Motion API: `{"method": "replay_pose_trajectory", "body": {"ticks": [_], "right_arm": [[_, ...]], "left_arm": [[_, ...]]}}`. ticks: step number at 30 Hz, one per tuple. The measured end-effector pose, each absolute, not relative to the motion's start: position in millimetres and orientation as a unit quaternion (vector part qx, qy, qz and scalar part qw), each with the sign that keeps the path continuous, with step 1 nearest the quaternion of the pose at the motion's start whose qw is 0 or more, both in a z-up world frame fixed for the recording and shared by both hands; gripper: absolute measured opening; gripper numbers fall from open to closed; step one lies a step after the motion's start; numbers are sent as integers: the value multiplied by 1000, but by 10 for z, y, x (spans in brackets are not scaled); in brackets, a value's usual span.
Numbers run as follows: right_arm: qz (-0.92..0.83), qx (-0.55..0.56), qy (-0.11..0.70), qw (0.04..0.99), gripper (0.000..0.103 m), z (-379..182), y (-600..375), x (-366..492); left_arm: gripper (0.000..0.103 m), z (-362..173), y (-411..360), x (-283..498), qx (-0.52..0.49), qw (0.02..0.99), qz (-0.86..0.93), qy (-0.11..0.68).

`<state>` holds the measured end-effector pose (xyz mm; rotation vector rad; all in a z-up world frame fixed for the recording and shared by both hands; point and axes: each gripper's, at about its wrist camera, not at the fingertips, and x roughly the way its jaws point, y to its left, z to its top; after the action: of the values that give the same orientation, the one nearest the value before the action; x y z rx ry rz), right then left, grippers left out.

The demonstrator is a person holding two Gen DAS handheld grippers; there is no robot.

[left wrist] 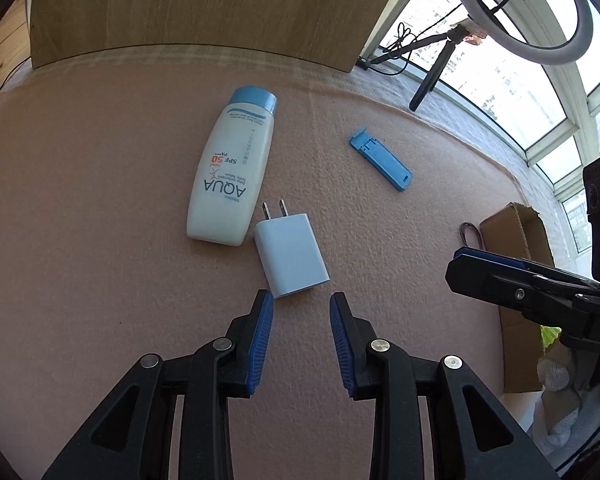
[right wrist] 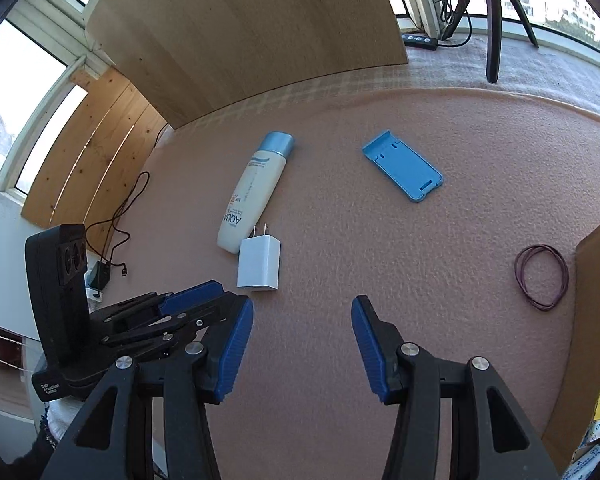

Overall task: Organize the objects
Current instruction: 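Move the right tool to the white charger plug and close on it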

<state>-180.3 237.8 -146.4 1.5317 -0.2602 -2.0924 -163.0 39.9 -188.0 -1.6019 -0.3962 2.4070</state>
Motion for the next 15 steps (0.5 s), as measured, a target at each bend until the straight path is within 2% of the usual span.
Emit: {"method": "replay_pose_trajectory", "body": {"ticks": [5, 15], "right_arm": [[-756, 585, -108, 274, 48, -1619, 2135, -1966], [-728, 617, -122, 273, 48, -1917, 1836, -2191]], "left_arm": [[40, -1943, 380, -1702, -548, 125, 815, -143], [41, -2074, 416, -1855, -552, 147, 807, -149]]}}
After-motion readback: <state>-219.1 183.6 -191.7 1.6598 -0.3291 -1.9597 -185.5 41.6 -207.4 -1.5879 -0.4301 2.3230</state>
